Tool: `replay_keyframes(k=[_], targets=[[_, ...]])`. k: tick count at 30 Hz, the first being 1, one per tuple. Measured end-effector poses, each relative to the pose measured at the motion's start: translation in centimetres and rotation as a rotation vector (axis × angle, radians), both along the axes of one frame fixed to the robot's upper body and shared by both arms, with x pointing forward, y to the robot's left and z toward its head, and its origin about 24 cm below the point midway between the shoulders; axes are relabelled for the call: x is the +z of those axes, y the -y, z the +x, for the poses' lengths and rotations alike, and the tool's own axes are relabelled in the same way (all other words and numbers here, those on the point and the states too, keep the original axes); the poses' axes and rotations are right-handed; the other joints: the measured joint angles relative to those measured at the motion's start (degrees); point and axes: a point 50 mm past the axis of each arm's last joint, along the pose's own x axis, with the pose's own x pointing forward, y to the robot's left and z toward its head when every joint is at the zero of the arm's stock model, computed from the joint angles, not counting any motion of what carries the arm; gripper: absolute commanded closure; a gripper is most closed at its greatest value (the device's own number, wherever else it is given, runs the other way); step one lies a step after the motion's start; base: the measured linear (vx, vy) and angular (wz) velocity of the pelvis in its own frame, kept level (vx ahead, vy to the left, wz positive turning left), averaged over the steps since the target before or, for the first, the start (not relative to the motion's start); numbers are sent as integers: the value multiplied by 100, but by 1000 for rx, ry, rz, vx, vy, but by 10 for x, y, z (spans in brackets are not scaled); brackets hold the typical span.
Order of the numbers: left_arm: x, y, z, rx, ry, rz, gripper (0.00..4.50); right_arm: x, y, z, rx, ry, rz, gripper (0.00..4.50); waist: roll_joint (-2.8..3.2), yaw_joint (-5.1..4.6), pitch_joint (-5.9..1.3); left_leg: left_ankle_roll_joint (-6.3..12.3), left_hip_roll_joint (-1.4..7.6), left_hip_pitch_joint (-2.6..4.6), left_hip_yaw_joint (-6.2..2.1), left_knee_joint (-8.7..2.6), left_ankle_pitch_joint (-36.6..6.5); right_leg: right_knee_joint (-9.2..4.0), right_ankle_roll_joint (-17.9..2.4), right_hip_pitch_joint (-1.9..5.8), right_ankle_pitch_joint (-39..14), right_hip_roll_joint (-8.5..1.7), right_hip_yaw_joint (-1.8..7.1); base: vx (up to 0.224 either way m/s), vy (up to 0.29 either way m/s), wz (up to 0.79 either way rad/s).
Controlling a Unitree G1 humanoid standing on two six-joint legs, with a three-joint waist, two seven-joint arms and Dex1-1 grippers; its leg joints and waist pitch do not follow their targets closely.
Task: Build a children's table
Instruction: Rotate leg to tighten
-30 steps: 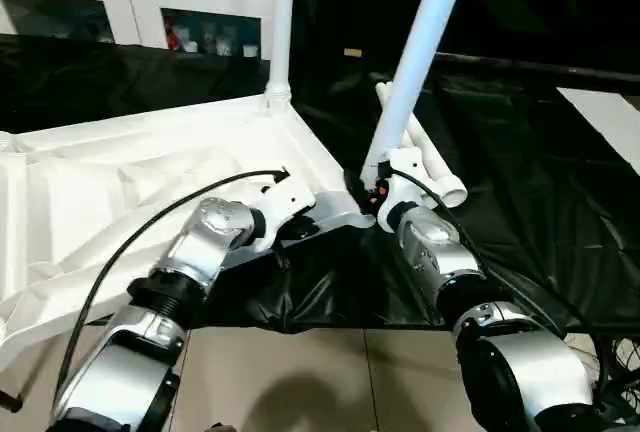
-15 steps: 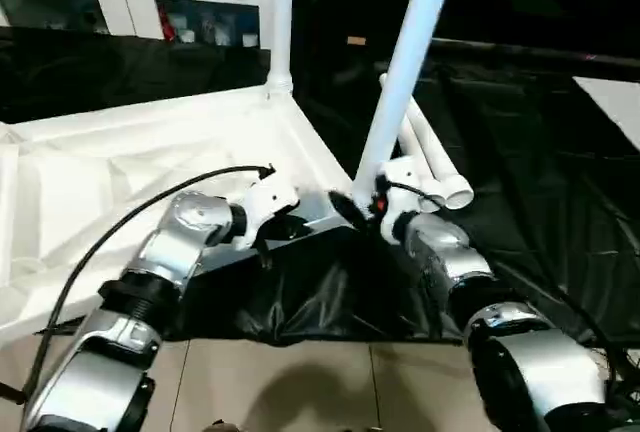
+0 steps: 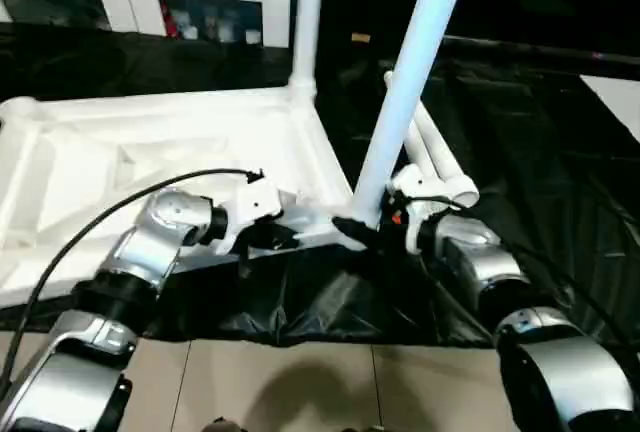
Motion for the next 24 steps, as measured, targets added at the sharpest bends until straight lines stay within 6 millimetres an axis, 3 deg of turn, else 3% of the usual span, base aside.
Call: replay_keyframes(k=[3,8,19,24], targets=[[0,-3,-3,-41,-13,14,450,-1,1,-6,80,11,-14,38,2,51,1,-2,11,5,15,1,0,7,0,0,0,0,0,0,0,0],[0,-7,-7,-87,-29,30,450,1,1,-10,164,20,-34,38,2,54,1,-4,20,6,45,7,2,11,-1,1,1,0,0,0,0,0],[0,-7,-8,-108,-37,34,450,-1,-1,-16,226,26,-24,132,2,66,1,-3,24,5,57,16,2,13,-1,2,1,0,2,0,0,0],[-3,-4,-3,-22,-50,-7,450,-5,-7,-14,111,4,14,168,-1,63,-1,-3,25,17,59,29,2,29,-1,11,2,0,6,0,0,0]])
